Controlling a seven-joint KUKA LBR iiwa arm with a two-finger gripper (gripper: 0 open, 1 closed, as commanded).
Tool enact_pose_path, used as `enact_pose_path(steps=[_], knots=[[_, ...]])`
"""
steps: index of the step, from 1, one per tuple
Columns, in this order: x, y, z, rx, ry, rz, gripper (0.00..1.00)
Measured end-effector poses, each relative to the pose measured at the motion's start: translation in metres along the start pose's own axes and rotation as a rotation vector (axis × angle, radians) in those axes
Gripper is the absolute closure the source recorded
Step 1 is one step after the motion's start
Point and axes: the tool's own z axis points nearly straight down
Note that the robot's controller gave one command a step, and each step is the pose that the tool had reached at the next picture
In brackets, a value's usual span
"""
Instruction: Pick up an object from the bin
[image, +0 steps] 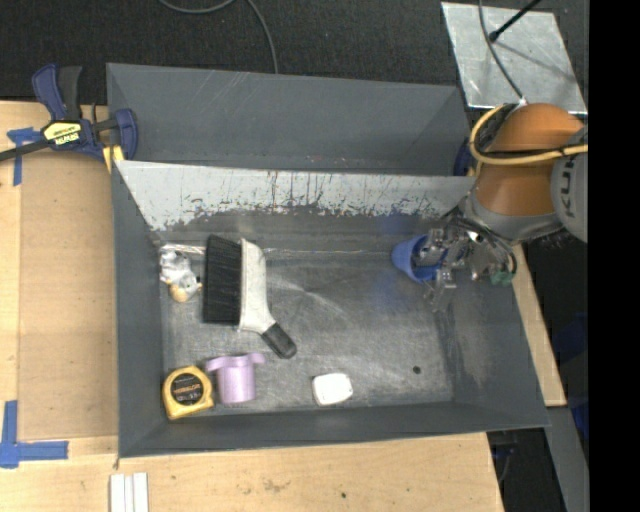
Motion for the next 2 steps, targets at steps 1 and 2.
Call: enact_pose_path(steps=[1,2], knots=[[-0.0005,0.0006,-0.0013,0.001,0.001,-0.003,1.00],[-0.0005,0.0007,-0.0013,0.001,0.001,-0.004,1.00]])
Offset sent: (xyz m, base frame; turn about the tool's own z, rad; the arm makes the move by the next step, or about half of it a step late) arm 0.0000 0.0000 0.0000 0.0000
